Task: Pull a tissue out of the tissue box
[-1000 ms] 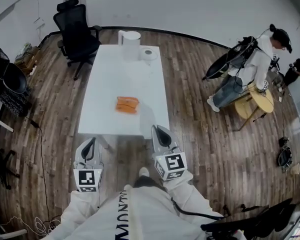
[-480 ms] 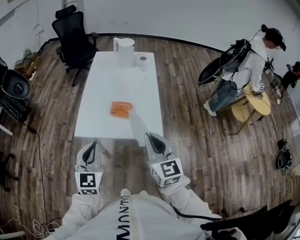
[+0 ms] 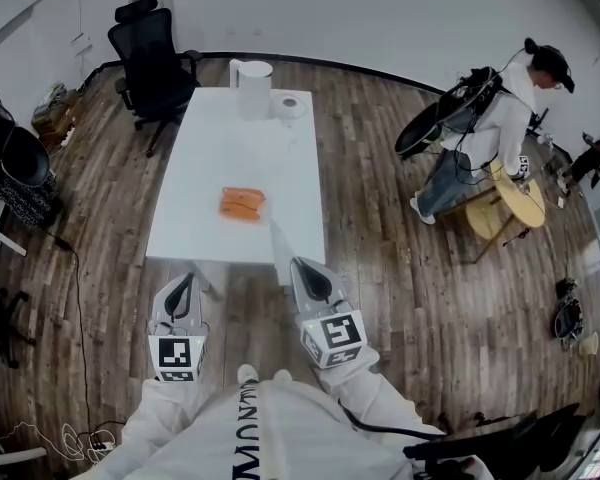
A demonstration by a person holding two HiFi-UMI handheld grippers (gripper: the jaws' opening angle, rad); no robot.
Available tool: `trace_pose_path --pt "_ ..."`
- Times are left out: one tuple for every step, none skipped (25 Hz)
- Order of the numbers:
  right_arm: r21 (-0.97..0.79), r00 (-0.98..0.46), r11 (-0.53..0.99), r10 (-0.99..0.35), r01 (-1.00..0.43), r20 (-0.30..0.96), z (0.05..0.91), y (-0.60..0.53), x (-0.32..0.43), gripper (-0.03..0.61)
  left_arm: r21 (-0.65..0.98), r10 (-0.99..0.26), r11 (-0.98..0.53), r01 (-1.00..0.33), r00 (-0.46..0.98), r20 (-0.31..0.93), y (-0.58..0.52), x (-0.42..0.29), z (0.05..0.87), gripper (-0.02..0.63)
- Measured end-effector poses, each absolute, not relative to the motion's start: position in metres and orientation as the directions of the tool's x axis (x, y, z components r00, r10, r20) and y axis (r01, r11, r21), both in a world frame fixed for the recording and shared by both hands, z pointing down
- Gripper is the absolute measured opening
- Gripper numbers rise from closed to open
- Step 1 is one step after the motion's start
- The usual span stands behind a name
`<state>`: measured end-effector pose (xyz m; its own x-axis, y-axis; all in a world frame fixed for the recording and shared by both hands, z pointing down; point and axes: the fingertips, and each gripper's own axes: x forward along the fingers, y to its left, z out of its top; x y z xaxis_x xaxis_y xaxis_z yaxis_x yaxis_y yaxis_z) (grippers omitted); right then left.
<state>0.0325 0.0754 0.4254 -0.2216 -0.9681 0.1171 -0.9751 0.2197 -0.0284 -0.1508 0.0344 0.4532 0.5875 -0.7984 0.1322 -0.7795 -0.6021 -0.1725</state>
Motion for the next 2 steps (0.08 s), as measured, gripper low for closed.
trace_pose_path --pt "-0.029 -0.221 0.219 -0.968 -0.975 0.119 0.4268 0.0758 0.0325 0.0 -0.171 -0.797 -0.605 -0.778 0.59 0.132 0.0351 -0.1502 0.4532 -0.003" --pt "-0.03 -0.22 0.218 -0.968 -0.975 0.12 0.4282 0.0763 0.0324 0.0 -0.169 -0.795 -0.607 -0.777 0.592 0.132 0.0359 -0.1495 0.4531 -0.003"
